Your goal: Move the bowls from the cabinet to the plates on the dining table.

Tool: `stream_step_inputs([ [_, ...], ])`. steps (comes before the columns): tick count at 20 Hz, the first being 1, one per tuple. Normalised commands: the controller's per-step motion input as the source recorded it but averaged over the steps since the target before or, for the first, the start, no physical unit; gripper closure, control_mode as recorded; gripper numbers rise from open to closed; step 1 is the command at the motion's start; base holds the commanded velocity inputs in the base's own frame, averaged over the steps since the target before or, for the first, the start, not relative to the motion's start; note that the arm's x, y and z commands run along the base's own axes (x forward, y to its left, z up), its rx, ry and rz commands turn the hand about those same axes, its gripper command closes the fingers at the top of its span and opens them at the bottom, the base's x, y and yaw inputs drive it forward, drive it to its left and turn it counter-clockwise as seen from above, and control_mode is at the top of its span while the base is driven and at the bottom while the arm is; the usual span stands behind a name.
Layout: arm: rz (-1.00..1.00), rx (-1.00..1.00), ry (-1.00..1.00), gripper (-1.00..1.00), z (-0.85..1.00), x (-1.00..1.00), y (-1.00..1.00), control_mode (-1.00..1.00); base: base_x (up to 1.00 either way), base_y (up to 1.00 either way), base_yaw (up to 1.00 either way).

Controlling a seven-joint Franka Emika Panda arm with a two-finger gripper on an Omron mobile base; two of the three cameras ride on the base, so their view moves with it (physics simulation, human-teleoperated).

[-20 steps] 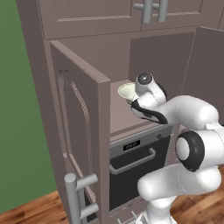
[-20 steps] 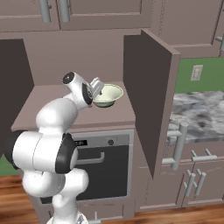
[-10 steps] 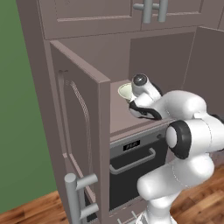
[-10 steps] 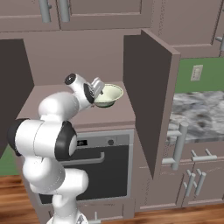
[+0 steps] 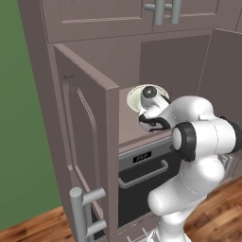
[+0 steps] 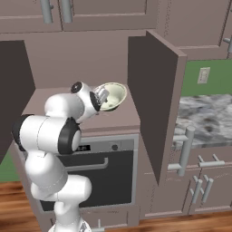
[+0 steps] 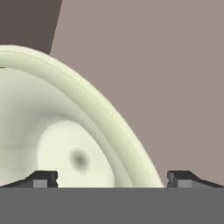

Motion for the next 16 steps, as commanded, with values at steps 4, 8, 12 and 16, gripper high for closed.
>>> stream_step_inputs([
  [4, 0.04, 0.00, 0.00, -1.00, -0.52, 0.13, 0.00, -1.00, 0.00, 0.00, 0.00],
  [8, 0.02, 0.00, 0.00, -1.00, -0.29, 0.16, 0.00, -1.00, 0.00, 0.00, 0.00],
  [12, 0.00, 0.00, 0.00, 1.00, -0.11, 0.19, 0.01, -1.00, 0.00, 0.00, 0.00],
  [16, 0.00, 0.00, 0.00, 1.00, 0.00, 0.00, 0.00, -1.00, 0.00, 0.00, 0.00],
])
